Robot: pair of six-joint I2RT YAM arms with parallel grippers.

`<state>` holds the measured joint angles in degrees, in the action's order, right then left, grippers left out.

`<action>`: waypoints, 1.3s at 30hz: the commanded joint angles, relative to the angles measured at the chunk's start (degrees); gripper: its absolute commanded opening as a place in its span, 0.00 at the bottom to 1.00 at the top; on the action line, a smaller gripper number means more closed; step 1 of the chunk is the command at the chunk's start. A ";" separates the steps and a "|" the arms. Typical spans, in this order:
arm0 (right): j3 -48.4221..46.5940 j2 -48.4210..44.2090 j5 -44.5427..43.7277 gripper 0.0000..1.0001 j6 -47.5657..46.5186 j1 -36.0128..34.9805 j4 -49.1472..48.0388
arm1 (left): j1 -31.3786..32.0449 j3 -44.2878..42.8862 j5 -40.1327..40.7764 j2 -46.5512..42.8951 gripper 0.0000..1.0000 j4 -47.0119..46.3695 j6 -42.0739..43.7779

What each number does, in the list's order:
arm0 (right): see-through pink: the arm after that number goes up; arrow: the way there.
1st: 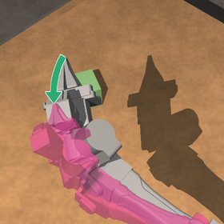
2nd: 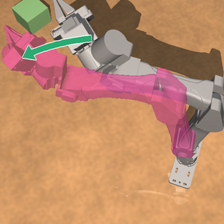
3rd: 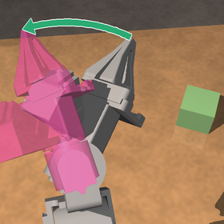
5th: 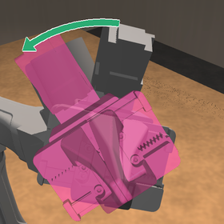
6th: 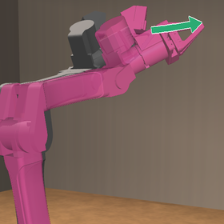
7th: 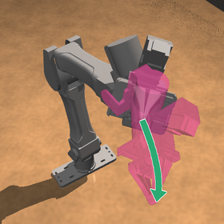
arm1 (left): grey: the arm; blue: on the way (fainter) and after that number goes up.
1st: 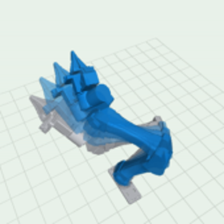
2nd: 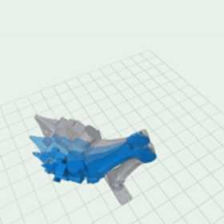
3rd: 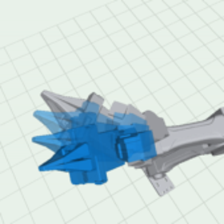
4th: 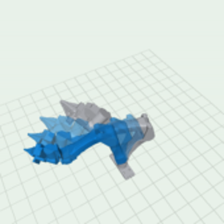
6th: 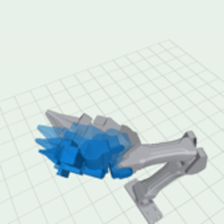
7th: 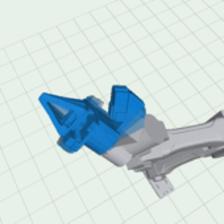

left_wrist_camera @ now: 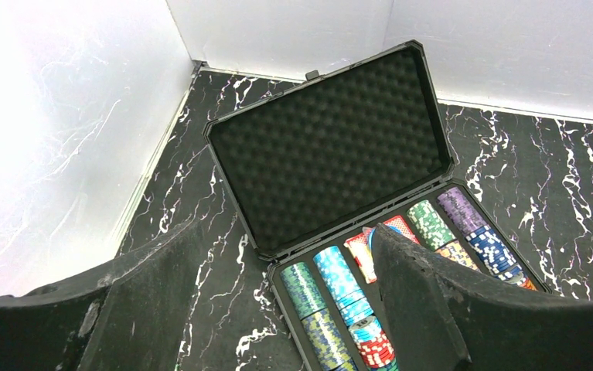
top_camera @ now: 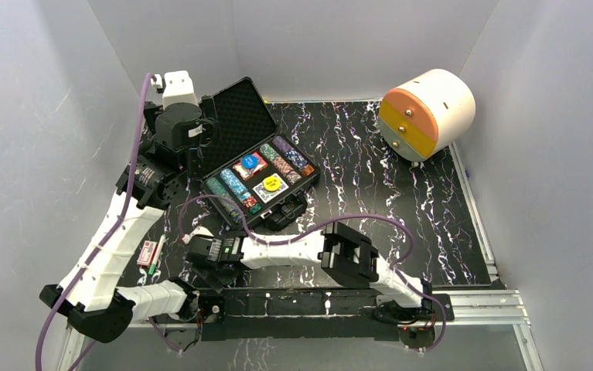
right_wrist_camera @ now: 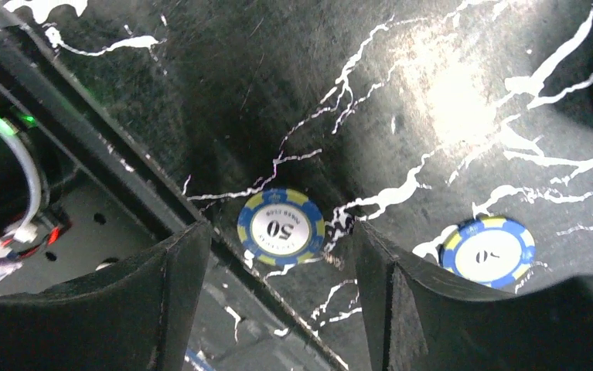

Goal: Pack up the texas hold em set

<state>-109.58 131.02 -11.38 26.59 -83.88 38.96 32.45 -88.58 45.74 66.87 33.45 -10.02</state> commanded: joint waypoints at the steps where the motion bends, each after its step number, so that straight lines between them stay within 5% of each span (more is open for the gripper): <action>1: -4.70 2.20 0.16 0.73 -1.35 0.31 0.67 | -0.28 -1.69 1.79 -1.22 0.78 -0.66 0.70; 9: -6.92 5.42 -2.66 0.59 -1.32 0.16 3.79 | -0.27 -1.54 2.17 -1.26 0.79 -0.91 1.12; 24: -0.89 2.75 -4.86 0.61 -0.92 -0.76 6.67 | -0.21 -0.63 2.25 -1.44 0.79 -1.28 0.92; 32: 0.62 2.41 -4.17 0.47 -0.07 -0.66 6.27 | -0.24 -0.55 2.16 -1.58 0.79 -1.14 0.62; 39: 1.20 0.82 -7.22 0.46 2.22 0.61 5.40 | -0.23 -0.55 1.99 -1.61 0.79 -0.94 0.53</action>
<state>-110.72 132.79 -15.57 27.18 -84.29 40.36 32.42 -88.58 46.17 66.87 33.21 -9.43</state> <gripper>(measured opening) 0.494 0.786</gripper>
